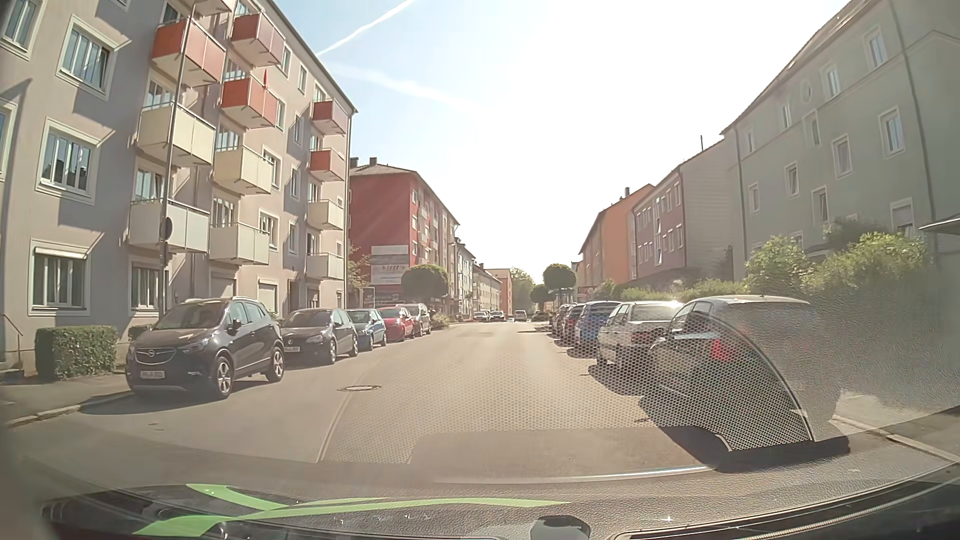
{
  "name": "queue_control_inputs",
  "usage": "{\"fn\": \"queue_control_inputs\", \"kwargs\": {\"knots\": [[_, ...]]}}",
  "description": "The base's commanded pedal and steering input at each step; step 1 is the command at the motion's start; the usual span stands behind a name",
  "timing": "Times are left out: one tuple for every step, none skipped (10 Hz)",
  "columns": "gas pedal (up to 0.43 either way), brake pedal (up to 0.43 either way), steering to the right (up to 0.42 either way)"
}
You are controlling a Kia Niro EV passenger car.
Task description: Follow the waypoints while adhering to traffic rules and regulations
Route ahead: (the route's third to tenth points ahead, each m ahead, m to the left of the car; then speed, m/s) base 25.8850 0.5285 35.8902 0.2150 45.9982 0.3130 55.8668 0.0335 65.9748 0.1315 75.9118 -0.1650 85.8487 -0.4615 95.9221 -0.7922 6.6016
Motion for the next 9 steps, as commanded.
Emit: {"fn": "queue_control_inputs", "kwargs": {"knots": [[0.098, 0.000, 0.001], [0.098, 0.000, 0.001], [0.098, 0.000, 0.000], [0.110, 0.000, 0.000], [0.118, 0.000, 0.000], [0.130, 0.000, 0.000], [0.130, 0.000, 0.000], [0.130, 0.000, 0.000], [0.130, 0.000, -0.001]]}}
